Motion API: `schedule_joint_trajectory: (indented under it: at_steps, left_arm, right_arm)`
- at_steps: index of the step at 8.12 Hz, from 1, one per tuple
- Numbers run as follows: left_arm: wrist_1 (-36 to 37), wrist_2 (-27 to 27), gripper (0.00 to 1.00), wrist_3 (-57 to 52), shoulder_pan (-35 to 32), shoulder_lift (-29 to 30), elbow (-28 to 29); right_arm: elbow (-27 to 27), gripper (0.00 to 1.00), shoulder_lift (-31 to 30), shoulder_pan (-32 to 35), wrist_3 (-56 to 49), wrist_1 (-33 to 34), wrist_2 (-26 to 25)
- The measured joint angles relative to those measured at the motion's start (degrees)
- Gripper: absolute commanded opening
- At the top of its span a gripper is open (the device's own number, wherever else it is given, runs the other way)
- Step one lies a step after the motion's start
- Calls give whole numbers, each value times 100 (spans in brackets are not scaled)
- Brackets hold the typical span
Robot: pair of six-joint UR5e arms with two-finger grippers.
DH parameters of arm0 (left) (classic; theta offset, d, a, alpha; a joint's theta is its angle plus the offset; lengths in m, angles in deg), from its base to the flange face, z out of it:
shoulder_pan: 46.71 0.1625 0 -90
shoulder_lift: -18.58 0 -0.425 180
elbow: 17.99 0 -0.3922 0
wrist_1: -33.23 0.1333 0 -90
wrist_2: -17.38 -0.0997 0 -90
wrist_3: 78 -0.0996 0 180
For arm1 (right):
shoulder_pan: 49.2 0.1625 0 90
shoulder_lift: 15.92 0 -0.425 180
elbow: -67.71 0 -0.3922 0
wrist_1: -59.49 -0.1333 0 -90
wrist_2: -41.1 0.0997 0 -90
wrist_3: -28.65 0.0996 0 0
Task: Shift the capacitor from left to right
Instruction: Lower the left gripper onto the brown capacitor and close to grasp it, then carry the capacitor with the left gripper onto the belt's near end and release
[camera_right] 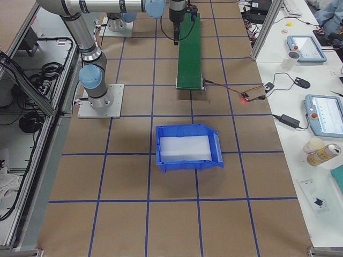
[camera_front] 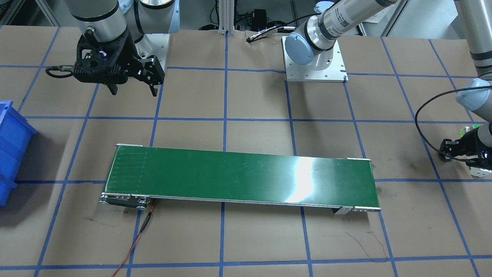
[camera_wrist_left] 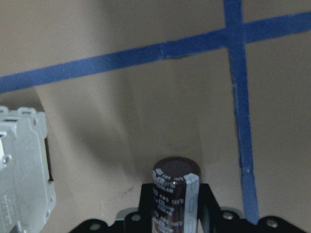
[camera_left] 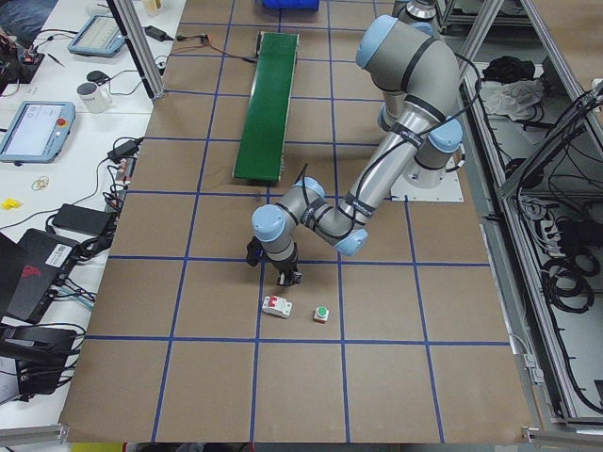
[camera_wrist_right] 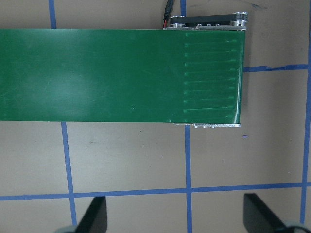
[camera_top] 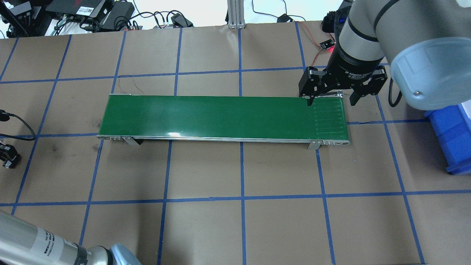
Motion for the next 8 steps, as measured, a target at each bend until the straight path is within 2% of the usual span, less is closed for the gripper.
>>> schedule_joint_trajectory:
  at_steps: [4, 6, 8]
  left_arm:
    - [-195, 356, 0, -47, -160, -393, 14]
    - [-556, 831, 0, 245, -603, -1012, 16]
    - [-683, 1134, 0, 1063, -1360, -1443, 18]
  right_arm:
    - [-1, 100, 0, -5, 0, 3, 10]
    - [-1, 100, 0, -3, 0, 1, 11]
    - [-1, 100, 0, 3, 0, -3, 8]
